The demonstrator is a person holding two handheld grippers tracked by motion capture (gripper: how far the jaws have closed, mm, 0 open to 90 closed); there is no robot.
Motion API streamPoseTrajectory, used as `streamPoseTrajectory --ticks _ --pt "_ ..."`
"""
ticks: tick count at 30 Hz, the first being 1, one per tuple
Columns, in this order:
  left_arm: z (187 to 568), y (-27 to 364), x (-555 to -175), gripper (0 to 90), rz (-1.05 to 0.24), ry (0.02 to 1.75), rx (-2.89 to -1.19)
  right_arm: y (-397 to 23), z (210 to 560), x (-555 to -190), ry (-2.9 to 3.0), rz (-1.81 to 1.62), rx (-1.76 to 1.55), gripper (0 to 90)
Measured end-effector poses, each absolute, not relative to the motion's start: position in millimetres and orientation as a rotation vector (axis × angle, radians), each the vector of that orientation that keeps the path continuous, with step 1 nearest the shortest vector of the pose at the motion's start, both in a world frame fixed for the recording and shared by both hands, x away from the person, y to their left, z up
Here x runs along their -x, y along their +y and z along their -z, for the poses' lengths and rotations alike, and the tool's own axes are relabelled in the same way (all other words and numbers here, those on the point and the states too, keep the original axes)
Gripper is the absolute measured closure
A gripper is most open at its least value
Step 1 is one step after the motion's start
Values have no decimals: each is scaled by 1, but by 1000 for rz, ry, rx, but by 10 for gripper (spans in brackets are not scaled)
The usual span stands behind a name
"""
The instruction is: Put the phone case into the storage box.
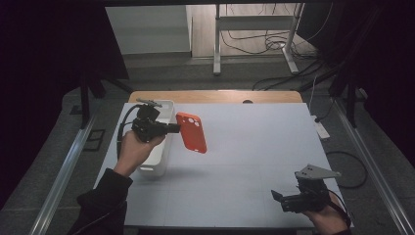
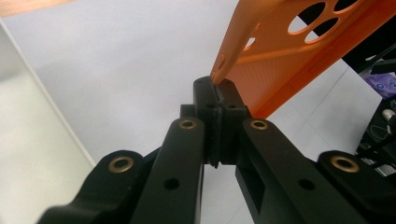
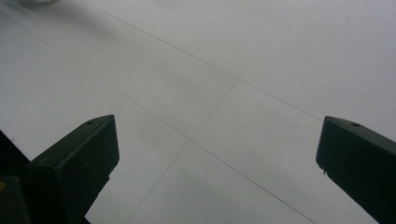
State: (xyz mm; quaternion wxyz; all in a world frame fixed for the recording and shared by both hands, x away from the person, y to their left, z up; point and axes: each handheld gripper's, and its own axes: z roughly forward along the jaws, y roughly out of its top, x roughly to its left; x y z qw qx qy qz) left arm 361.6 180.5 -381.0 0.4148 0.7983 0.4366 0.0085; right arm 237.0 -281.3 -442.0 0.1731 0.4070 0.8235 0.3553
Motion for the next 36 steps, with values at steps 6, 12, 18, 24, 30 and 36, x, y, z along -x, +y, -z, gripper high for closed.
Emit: streamPoseTrajectory --ticks 6,12,18,24,30,36 --pt "376 186 -366 896 -40 1115 -2002 -291 443 -233 2302 -975 -1209 0" --pt "372 191 -370 895 -48 1131 -1995 -299 444 -229 2284 -958 -1246 0" --pt "366 198 -375 895 -66 1154 -1988 -305 446 -226 2273 -936 -1267 0" --pt "357 205 -380 896 -93 1167 -1988 -308 445 -224 2253 -935 -1284 0" --pt "350 211 -383 896 -115 1179 -1984 -307 446 -224 2249 -918 -1284 0" --pt "347 219 -389 896 -127 1206 -1981 -308 445 -223 2231 -928 -1297 0"
